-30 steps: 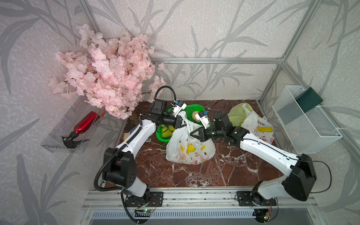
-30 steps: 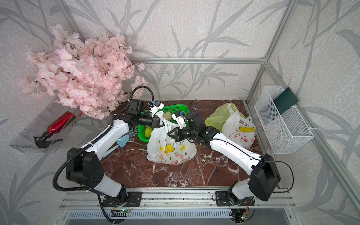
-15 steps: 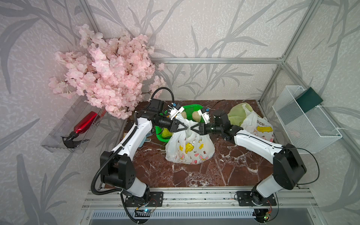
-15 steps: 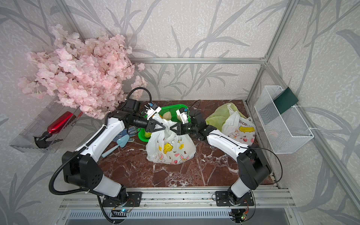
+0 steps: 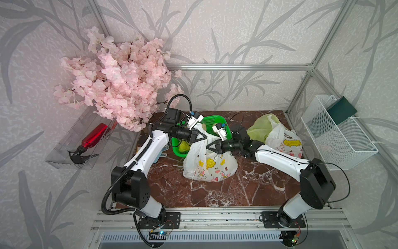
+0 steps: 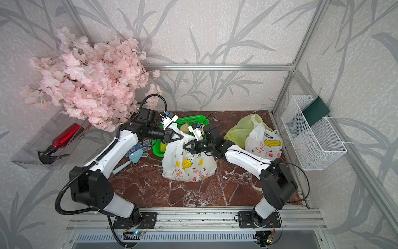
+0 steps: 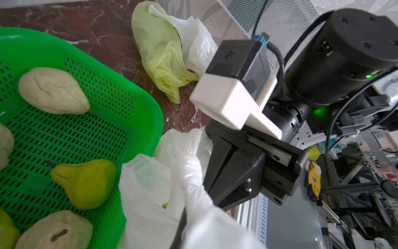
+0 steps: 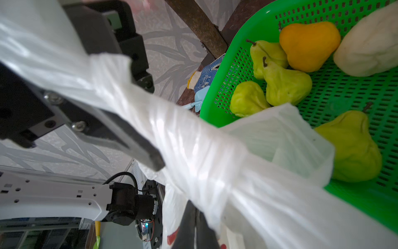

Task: Place the pears into plastic bags & tie knots
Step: Tie the plastic bag at the center of the board.

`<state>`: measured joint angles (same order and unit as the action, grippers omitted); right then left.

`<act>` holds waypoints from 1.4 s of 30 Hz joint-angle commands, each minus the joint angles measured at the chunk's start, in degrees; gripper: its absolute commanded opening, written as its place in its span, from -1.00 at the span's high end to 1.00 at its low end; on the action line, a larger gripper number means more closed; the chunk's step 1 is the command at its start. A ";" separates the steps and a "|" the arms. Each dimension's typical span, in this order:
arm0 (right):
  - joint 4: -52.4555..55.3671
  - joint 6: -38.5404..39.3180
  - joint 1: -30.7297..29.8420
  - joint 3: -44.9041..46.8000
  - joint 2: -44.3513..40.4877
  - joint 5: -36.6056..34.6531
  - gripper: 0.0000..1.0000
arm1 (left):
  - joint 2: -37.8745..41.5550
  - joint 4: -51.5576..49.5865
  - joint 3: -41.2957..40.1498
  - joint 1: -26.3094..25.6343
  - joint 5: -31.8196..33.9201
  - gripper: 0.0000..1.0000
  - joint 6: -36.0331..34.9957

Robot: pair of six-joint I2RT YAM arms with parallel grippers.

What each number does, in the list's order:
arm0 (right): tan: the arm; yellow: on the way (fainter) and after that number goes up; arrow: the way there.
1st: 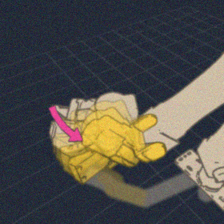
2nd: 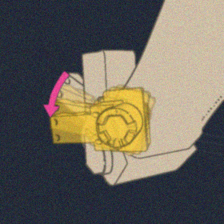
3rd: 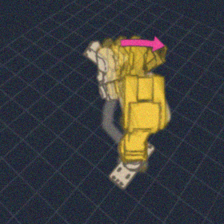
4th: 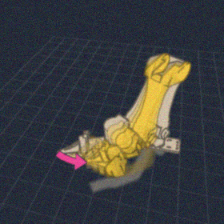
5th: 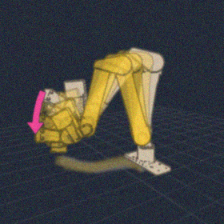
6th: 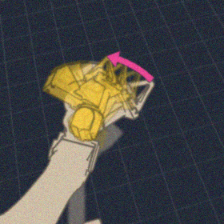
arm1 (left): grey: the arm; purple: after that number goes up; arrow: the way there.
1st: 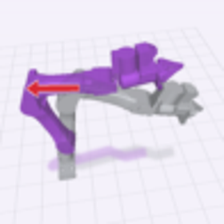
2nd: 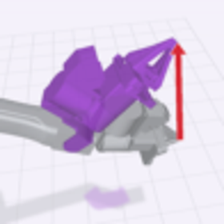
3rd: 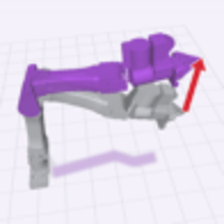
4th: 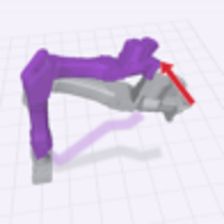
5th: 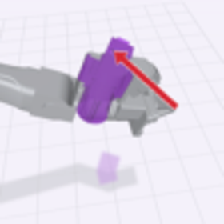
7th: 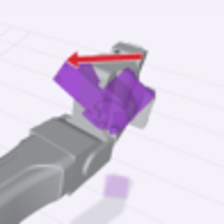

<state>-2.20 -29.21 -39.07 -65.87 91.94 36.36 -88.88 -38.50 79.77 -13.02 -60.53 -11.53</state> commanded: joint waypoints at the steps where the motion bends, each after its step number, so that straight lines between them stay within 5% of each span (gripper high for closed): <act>1: 8.59 8.79 1.15 -4.84 -3.82 3.66 0.49 | 1.68 3.78 -0.69 -0.17 0.40 1.00 -1.34; 9: 26.94 40.35 3.30 -11.74 -7.52 -4.89 -0.28 | 5.23 9.45 -4.98 -0.17 -0.64 1.00 -2.16; 18: 38.18 52.26 3.36 -24.62 1.79 -2.55 -0.48 | 5.55 8.59 -4.63 -0.26 -2.11 1.00 -2.44; 26: 39.75 53.70 3.90 -29.45 8.10 -0.55 -0.29 | 5.44 8.45 -3.92 -0.43 -3.50 1.00 -2.14; 37: 24.98 38.28 3.82 -29.61 10.48 2.42 0.76 | 5.40 14.09 -3.66 -0.52 -5.77 1.00 4.80; 42: 24.95 40.54 3.87 -27.11 8.36 0.78 0.93 | 5.64 13.66 -3.92 -0.78 -4.43 1.00 4.71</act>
<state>25.85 11.68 -35.44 -94.02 103.07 37.34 -84.55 -25.87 74.96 -13.28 -63.55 -7.42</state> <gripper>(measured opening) 0.049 0.048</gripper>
